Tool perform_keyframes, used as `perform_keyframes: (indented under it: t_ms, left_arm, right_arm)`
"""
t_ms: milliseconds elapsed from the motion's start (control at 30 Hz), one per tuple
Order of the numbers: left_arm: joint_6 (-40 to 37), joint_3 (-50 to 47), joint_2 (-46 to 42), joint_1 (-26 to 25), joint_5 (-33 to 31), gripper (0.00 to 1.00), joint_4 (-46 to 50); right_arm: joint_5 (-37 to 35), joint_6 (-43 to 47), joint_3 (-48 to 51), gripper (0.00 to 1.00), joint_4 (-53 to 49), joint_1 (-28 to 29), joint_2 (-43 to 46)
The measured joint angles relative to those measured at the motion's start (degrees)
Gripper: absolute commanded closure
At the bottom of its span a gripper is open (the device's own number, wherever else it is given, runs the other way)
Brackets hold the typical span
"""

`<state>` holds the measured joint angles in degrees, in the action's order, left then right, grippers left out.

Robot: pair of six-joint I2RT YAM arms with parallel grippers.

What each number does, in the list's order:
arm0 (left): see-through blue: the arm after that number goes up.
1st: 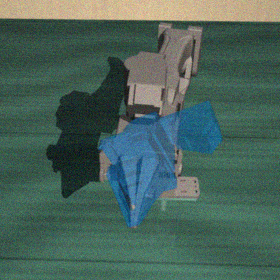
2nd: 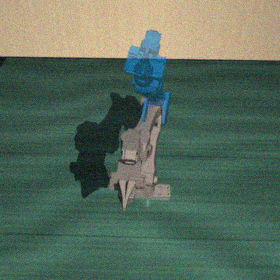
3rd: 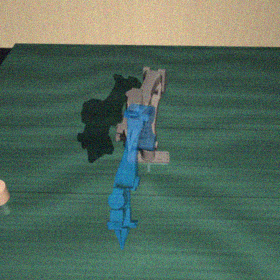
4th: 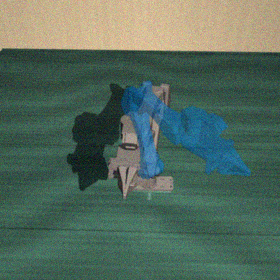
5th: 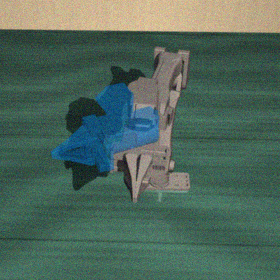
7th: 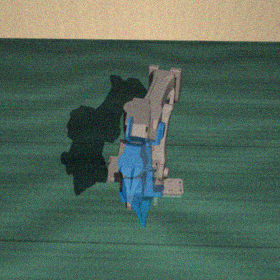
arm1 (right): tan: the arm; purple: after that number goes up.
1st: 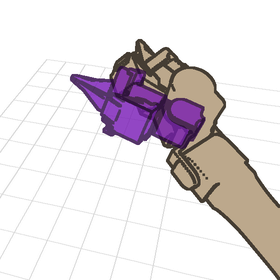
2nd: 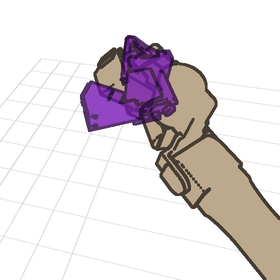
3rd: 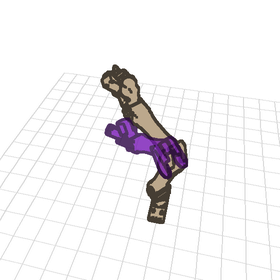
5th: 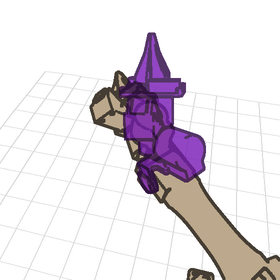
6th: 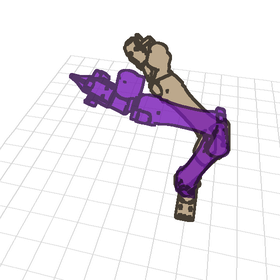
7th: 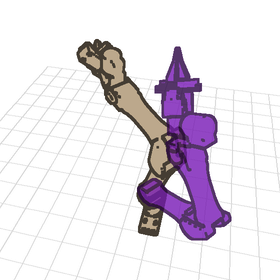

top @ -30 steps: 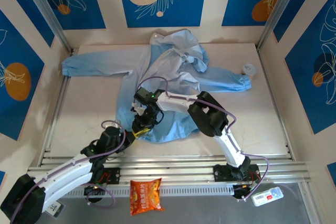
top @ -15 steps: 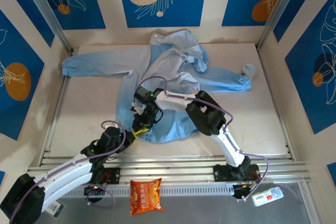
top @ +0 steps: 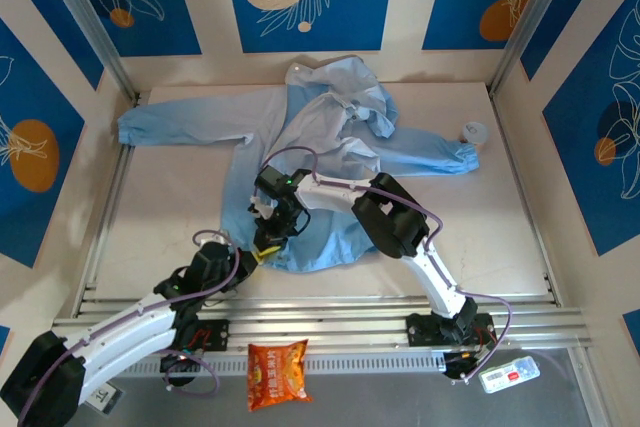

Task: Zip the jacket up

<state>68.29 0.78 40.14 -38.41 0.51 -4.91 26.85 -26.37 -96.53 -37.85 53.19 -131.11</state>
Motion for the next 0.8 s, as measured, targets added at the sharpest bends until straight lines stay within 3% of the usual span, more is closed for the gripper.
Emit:
perform_keyframes:
  t_ms: [200,533,800]
  left_arm:
    - [-0.3,0.0,-5.2,0.0,0.0,1.00,4.6]
    - [-0.7,2.7,-19.8,-0.2,0.8,1.00,11.8]
    - [0.1,4.0,-17.2,-0.2,3.3,1.00,15.3]
  right_arm:
    - [-0.1,1.2,1.2,1.00,1.9,0.5,0.8]
    - [-7.0,2.0,12.2,1.00,11.6,0.8,14.3]
    - [-10.8,2.0,18.5,1.00,18.6,2.1,16.8]
